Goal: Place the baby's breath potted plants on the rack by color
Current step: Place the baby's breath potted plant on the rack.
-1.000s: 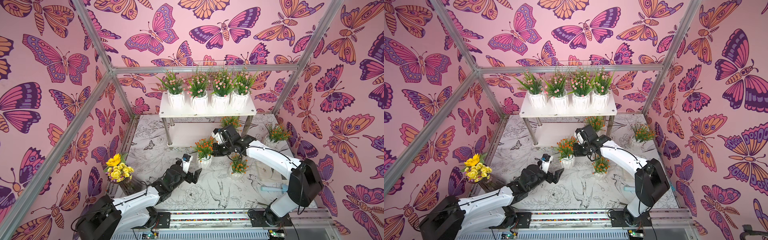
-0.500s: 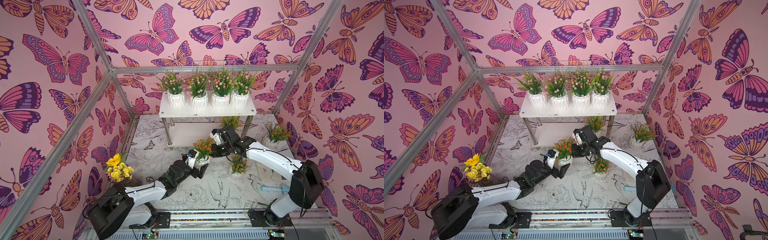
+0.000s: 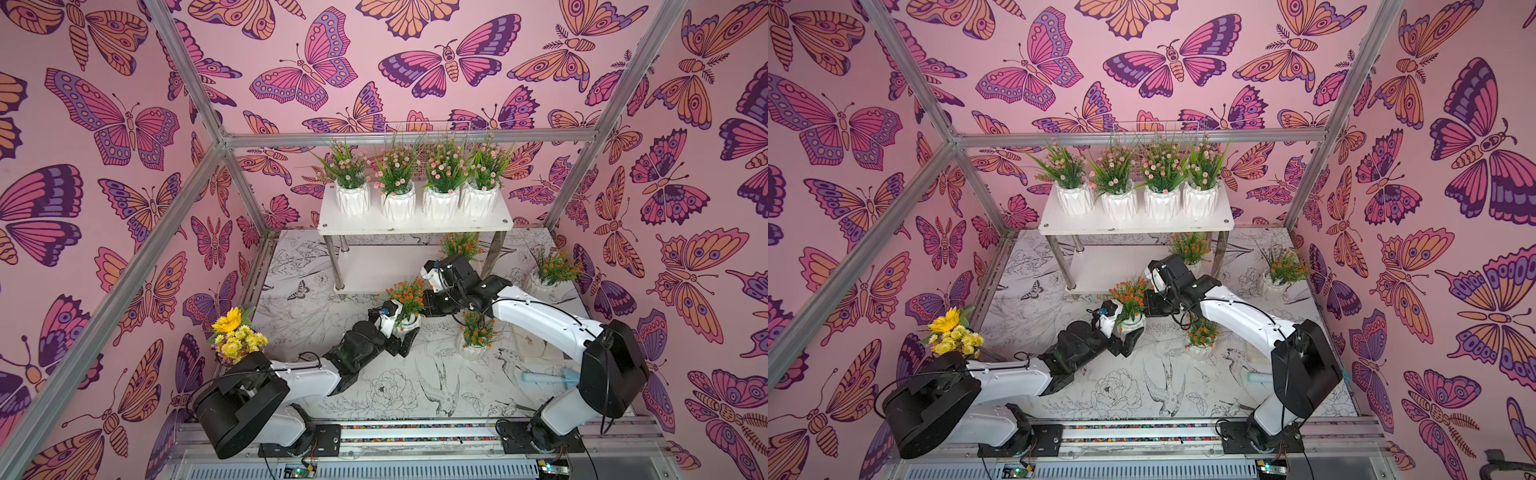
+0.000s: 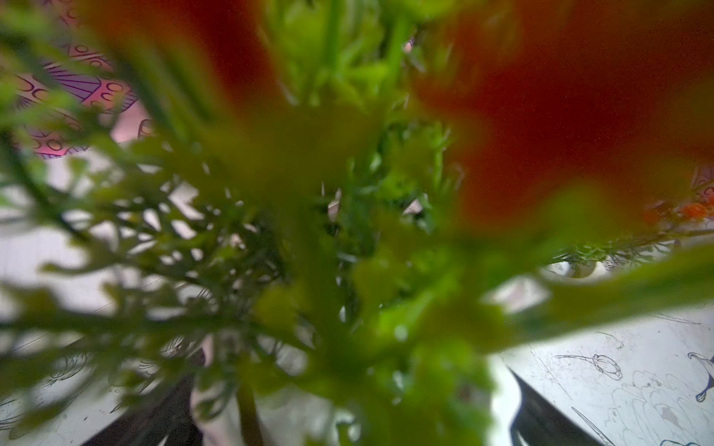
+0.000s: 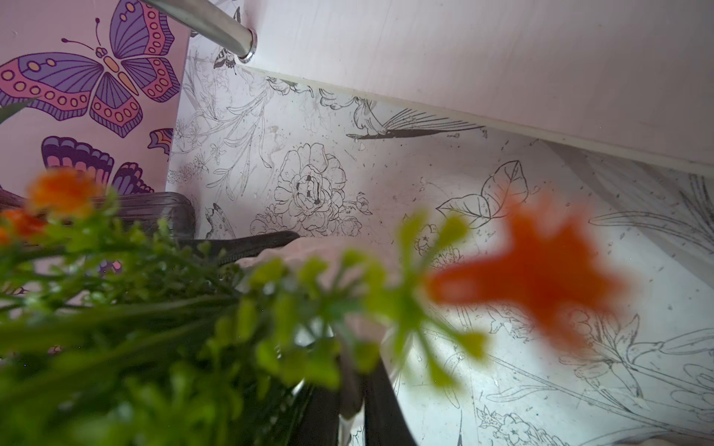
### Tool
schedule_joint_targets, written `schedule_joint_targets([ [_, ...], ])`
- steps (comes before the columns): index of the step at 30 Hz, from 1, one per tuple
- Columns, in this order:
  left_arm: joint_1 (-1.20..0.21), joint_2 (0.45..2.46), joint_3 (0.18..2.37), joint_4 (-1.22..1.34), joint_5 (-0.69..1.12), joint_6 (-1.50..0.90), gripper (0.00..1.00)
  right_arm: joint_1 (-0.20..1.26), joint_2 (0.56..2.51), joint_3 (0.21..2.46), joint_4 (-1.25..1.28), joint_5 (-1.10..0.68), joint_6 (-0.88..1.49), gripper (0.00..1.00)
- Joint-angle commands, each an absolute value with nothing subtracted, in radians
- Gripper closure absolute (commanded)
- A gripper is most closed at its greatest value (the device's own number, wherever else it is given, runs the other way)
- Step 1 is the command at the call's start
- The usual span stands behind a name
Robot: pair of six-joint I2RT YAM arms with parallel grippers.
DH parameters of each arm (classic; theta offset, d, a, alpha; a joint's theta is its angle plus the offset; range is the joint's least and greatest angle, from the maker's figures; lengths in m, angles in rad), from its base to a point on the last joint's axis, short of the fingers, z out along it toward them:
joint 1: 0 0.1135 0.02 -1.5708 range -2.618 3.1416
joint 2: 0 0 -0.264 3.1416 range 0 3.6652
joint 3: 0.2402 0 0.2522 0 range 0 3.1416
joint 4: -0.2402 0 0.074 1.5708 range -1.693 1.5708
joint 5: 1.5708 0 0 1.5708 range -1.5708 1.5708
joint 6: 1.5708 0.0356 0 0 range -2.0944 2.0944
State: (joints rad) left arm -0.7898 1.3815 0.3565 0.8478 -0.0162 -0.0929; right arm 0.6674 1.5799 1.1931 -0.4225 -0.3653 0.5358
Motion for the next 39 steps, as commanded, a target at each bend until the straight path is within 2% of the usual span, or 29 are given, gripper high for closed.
schedule_joint_targets([
  [1, -0.801, 1.403, 0.362, 0.910, -0.015, -0.079, 0.00, 0.680, 1.525, 1.198, -0.320, -0.486, 0.580, 0.98],
  [14, -0.802, 1.431, 0.386, 0.919, -0.030, -0.077, 0.00, 0.693, 1.509, 1.166, -0.292, -0.500, 0.596, 0.98],
  [17, -0.802, 1.438, 0.393, 0.917, -0.025, -0.076, 0.07, 0.694, 1.509, 1.152, -0.278, -0.510, 0.598, 0.98],
  [20, -0.802, 1.451, 0.407, 0.907, -0.017, -0.071, 0.20, 0.695, 1.517, 1.148, -0.285, -0.513, 0.585, 0.98],
  [23, -0.802, 1.470, 0.422, 0.905, -0.021, -0.073, 0.25, 0.694, 1.529, 1.142, -0.294, -0.505, 0.575, 0.97],
  [30, -0.802, 1.500, 0.393, 0.986, -0.052, -0.087, 0.30, 0.693, 1.547, 1.128, -0.305, -0.468, 0.557, 0.94],
  [39, -0.801, 1.496, 0.401, 0.948, -0.079, -0.082, 0.32, 0.658, 1.515, 1.089, -0.284, -0.428, 0.576, 0.91],
])
